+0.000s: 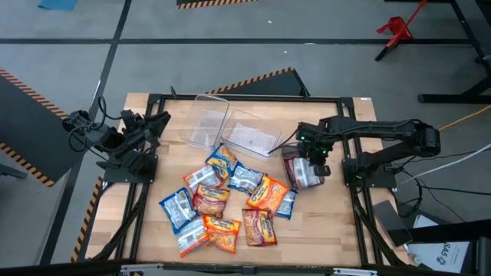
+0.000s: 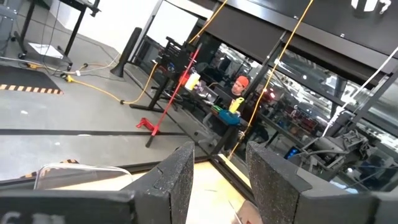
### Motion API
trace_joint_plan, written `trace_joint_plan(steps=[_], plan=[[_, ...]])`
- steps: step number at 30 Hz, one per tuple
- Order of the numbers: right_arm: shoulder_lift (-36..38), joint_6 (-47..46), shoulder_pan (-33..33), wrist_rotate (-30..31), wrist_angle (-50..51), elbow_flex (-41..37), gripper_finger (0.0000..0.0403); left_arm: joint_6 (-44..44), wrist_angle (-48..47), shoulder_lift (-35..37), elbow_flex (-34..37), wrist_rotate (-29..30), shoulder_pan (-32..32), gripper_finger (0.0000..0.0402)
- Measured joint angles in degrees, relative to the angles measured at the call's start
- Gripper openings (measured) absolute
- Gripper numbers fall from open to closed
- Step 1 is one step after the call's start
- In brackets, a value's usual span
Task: Sort Maruchan noodles
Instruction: Put the red noodle pack into the black bin
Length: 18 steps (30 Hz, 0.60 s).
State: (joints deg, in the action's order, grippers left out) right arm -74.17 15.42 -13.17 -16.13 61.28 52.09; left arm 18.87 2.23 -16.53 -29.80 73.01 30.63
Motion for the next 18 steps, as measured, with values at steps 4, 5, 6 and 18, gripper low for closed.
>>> trace_joint_plan(steps=[4, 5, 6, 18], plan=[[0.0, 0.2, 0.0, -0.4, -2.3, 0.0, 0.0072, 0.0, -0.1, 0.0, 0.0, 0.0, 0.0, 0.0141], [0.0, 0.3, 0.0, -0.5, -2.7, 0.0, 0.0089, 0.0, -0.1, 0.0, 0.0, 0.0, 0.0, 0.0141], [0.0, 0.3, 0.0, -0.5, -3.1, 0.0, 0.0106, 0.0, -0.1, 0.0, 0.0, 0.0, 0.0, 0.0141], [0.0, -11.1, 0.0, 4.1, -0.9, 7.7, 0.0244, -1.4, -0.1, 0.0, 0.0, -0.1, 0.0, 0.0141]])
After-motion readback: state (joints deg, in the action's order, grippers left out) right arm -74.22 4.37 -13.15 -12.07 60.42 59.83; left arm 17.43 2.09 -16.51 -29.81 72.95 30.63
